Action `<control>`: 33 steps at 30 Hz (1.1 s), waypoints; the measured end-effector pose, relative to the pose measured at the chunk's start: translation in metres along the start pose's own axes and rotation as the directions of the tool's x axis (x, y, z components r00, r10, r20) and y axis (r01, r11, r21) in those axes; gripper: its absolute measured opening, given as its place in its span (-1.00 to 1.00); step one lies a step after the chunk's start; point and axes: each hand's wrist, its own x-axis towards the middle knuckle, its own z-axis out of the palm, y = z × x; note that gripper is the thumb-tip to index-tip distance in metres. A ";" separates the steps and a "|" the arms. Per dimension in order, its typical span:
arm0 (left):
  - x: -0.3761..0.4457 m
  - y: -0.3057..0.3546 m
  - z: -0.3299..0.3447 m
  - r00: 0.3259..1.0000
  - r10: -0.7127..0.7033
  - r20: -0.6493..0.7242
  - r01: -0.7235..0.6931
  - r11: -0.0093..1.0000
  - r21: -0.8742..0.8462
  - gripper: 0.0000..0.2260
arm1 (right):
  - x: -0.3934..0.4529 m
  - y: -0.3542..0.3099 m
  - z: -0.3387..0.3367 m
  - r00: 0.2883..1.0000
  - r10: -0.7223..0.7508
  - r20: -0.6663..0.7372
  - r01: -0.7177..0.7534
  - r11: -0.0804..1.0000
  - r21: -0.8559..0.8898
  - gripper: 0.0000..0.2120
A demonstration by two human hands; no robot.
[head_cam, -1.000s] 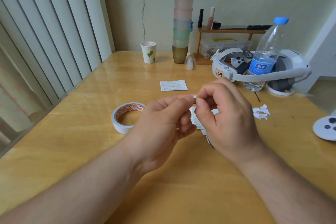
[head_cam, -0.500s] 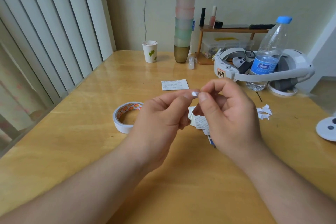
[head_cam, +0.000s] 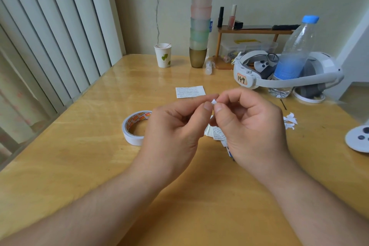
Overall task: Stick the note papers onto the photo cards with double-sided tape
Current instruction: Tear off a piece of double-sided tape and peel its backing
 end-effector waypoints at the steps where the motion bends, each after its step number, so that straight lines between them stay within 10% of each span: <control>1: 0.000 0.001 0.000 1.000 -0.001 0.000 0.001 1.000 -0.002 -0.79 | 0.000 0.000 0.000 1.000 -0.002 -0.003 0.002 1.000 0.001 -0.91; 12: 0.000 0.008 0.007 0.956 -0.293 -0.006 0.279 0.918 -0.283 -0.62 | -0.001 0.000 0.000 0.936 -0.344 0.071 0.348 0.883 -0.315 -0.93; 20: -0.003 0.016 0.013 0.855 -0.519 -0.003 0.434 0.719 -0.542 -0.78 | -0.005 -0.001 0.006 0.939 -0.340 0.041 0.336 0.892 -0.302 -0.92; 26: -0.001 0.014 0.008 0.907 -0.412 -0.088 0.335 0.832 -0.442 -0.77 | -0.003 -0.007 0.005 0.999 0.000 -0.052 0.000 1.000 -0.012 -0.94; 33: -0.001 0.005 0.004 0.976 -0.181 -0.122 0.153 0.966 -0.207 -0.79 | -0.002 -0.019 0.005 0.997 0.067 -0.038 -0.063 0.994 0.084 -0.91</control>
